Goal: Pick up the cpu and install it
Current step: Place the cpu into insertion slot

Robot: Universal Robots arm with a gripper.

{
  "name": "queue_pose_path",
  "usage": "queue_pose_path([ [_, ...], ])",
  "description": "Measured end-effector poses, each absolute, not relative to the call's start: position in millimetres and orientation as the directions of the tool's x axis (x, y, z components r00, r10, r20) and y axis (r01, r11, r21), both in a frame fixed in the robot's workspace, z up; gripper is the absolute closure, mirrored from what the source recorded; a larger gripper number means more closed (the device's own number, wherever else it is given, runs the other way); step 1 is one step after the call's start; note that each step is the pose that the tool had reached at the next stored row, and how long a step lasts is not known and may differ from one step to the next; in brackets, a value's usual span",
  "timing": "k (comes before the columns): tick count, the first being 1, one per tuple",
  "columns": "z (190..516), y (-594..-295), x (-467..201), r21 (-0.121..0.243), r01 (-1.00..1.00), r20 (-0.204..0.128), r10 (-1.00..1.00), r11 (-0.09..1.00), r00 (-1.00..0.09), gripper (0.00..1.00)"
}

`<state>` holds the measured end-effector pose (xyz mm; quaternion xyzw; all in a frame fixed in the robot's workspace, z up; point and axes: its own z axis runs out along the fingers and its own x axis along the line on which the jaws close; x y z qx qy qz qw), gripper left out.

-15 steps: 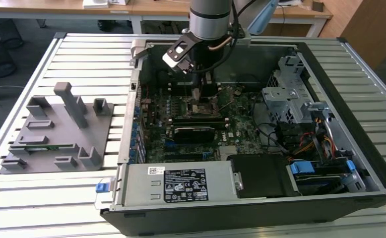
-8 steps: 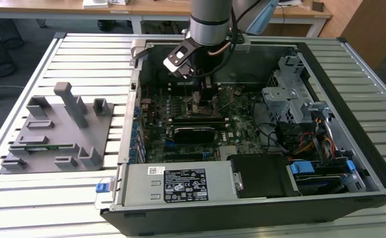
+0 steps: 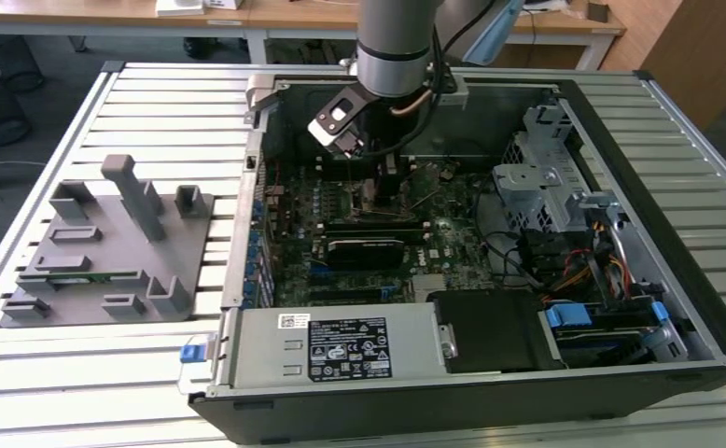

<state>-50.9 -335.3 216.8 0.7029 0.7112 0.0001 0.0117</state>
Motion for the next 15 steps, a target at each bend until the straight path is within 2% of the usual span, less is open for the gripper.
queue_pose_path([
  [15, 206.0, -332.2, -50.9, 0.017, 1.000, -0.016, 1.000, 0.002, -0.002, 0.46],
])
